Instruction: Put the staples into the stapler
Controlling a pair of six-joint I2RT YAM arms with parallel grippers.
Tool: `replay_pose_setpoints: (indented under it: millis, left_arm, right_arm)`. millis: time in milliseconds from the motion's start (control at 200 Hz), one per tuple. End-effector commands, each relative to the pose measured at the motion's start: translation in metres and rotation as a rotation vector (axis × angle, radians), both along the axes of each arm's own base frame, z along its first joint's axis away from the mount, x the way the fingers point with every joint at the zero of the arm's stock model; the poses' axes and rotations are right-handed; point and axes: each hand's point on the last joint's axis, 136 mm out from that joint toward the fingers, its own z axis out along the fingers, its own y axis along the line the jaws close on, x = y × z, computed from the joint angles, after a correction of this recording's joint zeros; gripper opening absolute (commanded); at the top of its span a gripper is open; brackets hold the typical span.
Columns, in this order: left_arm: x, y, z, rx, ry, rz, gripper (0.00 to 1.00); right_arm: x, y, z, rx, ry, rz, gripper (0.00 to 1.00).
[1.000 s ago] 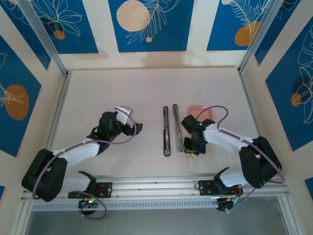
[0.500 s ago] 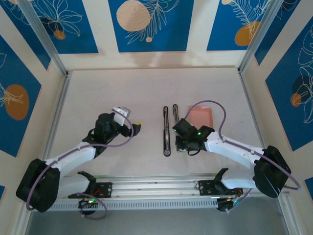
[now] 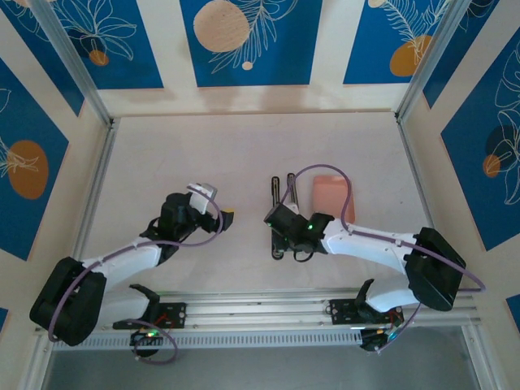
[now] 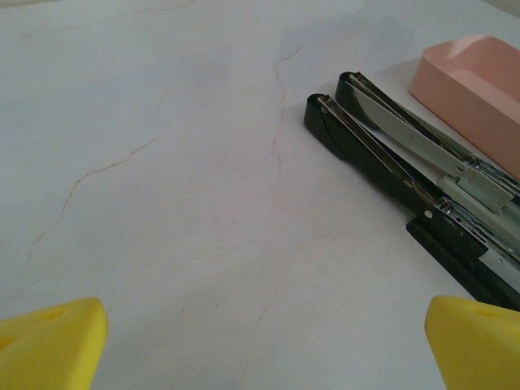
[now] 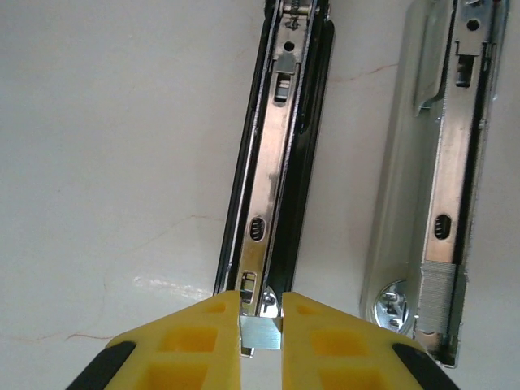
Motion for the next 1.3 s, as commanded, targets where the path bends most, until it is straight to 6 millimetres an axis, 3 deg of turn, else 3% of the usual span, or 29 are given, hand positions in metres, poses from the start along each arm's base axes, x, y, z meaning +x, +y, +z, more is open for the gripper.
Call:
replay_pose_setpoints:
  millis: [0,225,655,1295]
  left_arm:
    - [0.0,-0.006,0.004,-0.021,-0.013,-0.015,1.0]
    - [0.0,-0.003,0.001,-0.001,-0.005,-0.001,1.0]
    - [0.0,-0.001,-0.004,0.006,0.006,0.006,1.0]
    - [-0.001,0.0,-0.006,0.011,0.007,0.007,1.0]
  right_arm:
    - [0.003,0.005,0.001,0.009,-0.016,-0.033,0.18]
    - [-0.001,0.006,-0.004,-0.027,0.005,-0.028,0.18]
    - [-0.001,0.012,0.006,0.021,-0.018,-0.024,0.18]
    - [-0.004,0.016,-0.007,0.007,0.02,-0.018,0.18]
